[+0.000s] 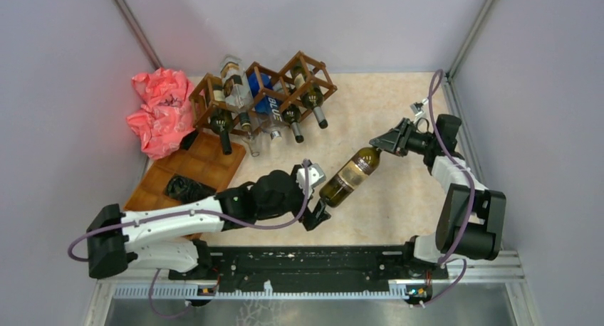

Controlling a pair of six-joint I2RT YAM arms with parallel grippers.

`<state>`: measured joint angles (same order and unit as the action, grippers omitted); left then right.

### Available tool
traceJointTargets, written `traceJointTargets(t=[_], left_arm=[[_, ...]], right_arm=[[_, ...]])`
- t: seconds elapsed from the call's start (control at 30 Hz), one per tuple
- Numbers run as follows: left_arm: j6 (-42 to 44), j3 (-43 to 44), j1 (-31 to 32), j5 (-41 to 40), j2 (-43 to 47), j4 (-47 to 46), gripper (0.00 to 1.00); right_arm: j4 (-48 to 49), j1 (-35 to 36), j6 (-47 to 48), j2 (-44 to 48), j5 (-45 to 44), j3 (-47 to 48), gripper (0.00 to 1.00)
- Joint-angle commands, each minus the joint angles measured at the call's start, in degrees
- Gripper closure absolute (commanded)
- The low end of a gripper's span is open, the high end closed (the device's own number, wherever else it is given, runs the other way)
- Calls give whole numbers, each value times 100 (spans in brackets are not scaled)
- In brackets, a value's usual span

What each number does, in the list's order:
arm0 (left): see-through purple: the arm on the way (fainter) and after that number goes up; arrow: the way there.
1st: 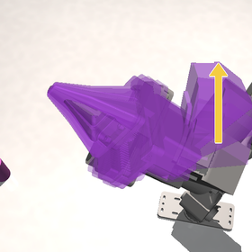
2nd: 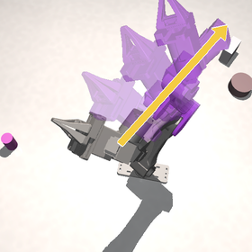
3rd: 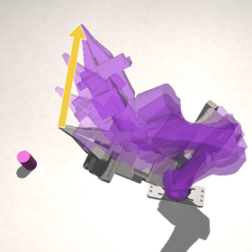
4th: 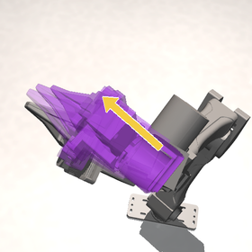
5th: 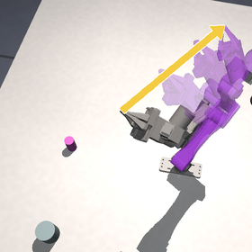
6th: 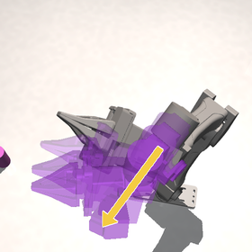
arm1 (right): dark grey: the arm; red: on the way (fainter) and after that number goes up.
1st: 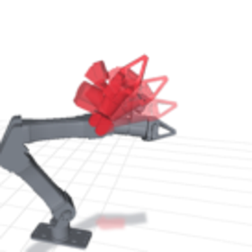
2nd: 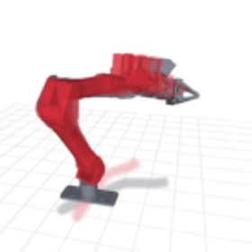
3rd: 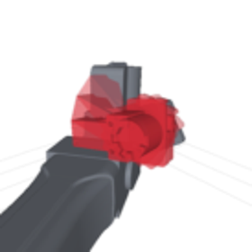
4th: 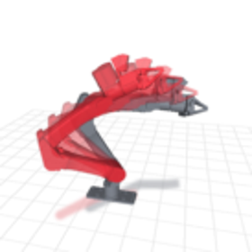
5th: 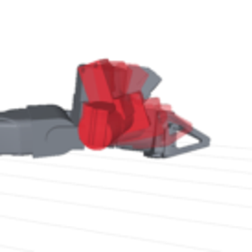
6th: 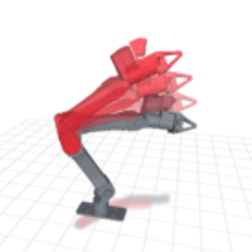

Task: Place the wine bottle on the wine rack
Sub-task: Adjust the wine bottle at the center of the board.

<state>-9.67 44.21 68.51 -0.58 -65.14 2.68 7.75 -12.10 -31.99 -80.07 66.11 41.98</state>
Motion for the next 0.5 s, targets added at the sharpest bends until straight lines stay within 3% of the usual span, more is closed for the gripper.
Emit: traceJointTargets(t=[0.0, 0.23, 0.47], left_arm=[[188, 345, 20, -722, -595, 17, 1], [-243, 1094, -170, -1192, -1673, 239, 1], [-121, 1268, -361, -1010, -2277, -53, 1]], right_arm=[[350, 120, -360, 20, 437, 63, 100], [399, 204, -392, -106, 443, 82, 100], [473, 256, -463, -158, 452, 83, 100]])
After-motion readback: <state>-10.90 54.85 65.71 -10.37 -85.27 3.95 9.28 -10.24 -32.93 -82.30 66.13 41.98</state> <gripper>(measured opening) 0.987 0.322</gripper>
